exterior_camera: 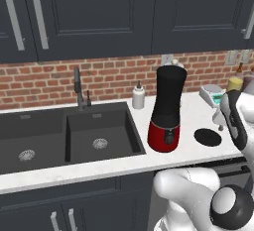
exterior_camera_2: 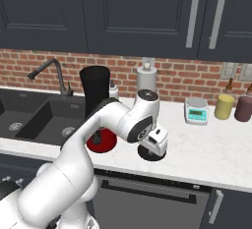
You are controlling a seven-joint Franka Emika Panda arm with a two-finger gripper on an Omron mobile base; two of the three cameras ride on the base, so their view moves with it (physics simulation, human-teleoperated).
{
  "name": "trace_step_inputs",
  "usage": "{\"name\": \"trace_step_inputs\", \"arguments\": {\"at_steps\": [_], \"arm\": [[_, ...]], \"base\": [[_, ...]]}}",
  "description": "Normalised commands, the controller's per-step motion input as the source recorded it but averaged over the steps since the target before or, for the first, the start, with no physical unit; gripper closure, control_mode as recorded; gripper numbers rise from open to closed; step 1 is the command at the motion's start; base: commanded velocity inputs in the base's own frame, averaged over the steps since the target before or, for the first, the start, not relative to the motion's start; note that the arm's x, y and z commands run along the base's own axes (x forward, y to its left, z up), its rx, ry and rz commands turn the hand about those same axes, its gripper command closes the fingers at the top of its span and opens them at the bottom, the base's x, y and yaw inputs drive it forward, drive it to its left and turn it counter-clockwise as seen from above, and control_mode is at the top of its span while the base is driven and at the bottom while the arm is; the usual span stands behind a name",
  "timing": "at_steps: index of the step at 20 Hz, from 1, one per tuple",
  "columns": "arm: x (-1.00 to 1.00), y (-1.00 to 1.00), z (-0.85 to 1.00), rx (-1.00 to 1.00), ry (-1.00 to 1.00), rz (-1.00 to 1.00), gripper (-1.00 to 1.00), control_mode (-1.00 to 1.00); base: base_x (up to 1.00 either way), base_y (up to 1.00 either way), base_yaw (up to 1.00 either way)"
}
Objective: Close the lid blender by securely placing the lid on top.
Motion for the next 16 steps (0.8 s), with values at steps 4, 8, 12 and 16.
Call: {"name": "trace_step_inputs", "arguments": {"at_steps": [4,8,12,16], "arm": [[0.43,-0.23,-0.44,0.03,0.02,-0.01,-1.00,-1.00],[0.50,0.00,-0.38,0.00,0.01,0.00,-1.00,-1.00],[0.40,0.00,-0.36,0.00,0.00,0.03,-1.00,-1.00],[0.26,0.00,-0.28,0.00,0.00,0.03,-1.00,-1.00]], "base": [[0.00,0.00,0.00],[0.00,0.00,0.00],[0.00,0.00,0.00],[0.00,0.00,0.00]]}}
